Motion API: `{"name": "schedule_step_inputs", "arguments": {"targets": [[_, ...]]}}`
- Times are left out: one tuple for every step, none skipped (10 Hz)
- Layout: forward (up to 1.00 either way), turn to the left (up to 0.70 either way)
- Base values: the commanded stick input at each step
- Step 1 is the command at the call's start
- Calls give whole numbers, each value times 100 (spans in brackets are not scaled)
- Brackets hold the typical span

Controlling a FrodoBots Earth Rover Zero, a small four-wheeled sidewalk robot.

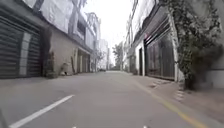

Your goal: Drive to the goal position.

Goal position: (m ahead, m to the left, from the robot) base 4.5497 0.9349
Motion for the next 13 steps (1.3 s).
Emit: {"name": "schedule_step_inputs", "arguments": {"targets": [[85, 0], [85, 0], [85, 0], [85, 0], [85, 0], [85, 0], [85, 0], [85, 0], [85, 0], [85, 0], [85, 0], [85, 0], [85, 0]]}}
